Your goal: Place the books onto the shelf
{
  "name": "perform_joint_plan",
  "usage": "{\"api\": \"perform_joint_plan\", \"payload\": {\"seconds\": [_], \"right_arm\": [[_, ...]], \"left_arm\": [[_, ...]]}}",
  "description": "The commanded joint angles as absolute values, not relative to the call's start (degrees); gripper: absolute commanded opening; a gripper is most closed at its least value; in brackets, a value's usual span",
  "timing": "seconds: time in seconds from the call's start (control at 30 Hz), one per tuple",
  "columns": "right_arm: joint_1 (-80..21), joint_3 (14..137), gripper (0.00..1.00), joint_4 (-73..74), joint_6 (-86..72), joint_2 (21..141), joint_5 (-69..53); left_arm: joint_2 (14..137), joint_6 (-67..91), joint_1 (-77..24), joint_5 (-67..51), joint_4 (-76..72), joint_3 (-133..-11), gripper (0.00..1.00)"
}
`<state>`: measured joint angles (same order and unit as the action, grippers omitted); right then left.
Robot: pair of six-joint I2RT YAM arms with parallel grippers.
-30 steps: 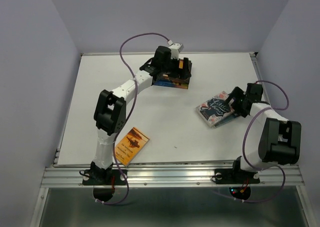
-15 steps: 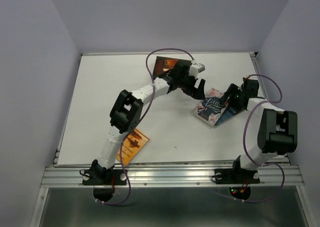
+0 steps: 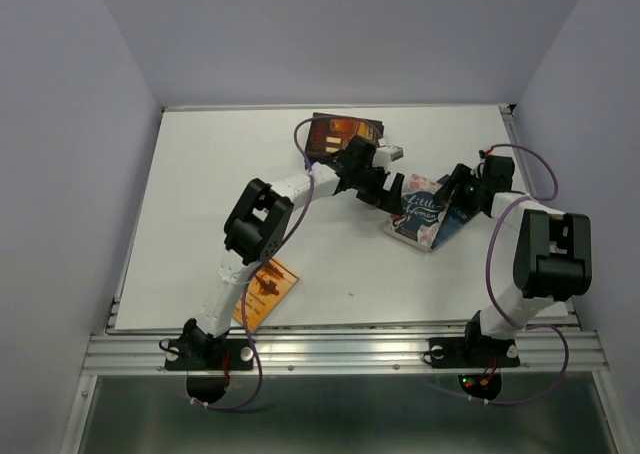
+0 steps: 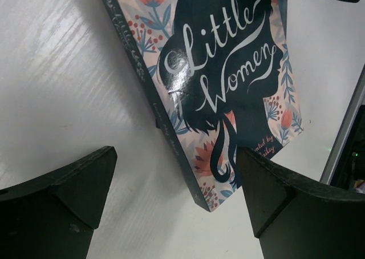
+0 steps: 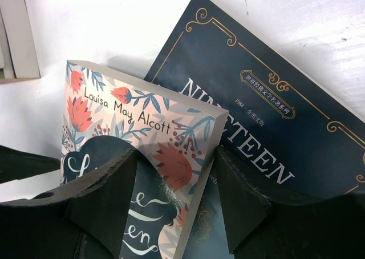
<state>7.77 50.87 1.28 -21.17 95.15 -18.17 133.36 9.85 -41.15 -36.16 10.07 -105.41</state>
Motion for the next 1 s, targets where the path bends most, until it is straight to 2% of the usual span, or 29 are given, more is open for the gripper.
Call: {"api": "perform_joint_plan", "payload": {"seconds": [0.0, 0.17, 0.43, 0.73, 0.87, 0.97], "right_arm": [[6.3, 49.1, 0.63, 2.2, -21.1, 97.4, -22.1], [5.8, 48.7, 0.59, 1.4, -22.1, 98.6, -24.3], [5.3, 46.9, 0.52, -1.0, -24.4, 100.0, -30.0], [4.2, 45.7, 0.40, -5.6, -27.2, 100.6, -38.9], [3.6, 45.4, 0.39, -7.2, -28.5, 100.8, -41.5], [3.0, 45.3, 0.39, -7.5, -28.8, 100.9, -40.8]], "left_arm": [[134.1, 12.4, -41.3, -41.3, 5.6, -107.8, 0.99], [136.4, 15.9, -41.4, -47.6, 2.1, -108.1, 0.99], [136.8, 21.3, -41.3, -48.9, -5.6, -105.8, 0.99], [135.8, 25.5, -41.3, -51.2, -12.4, -104.3, 0.91], [135.4, 26.6, -41.3, -52.3, -14.4, -103.5, 0.86], [133.9, 27.2, -41.3, -52.1, -14.9, -102.5, 0.65]]}}
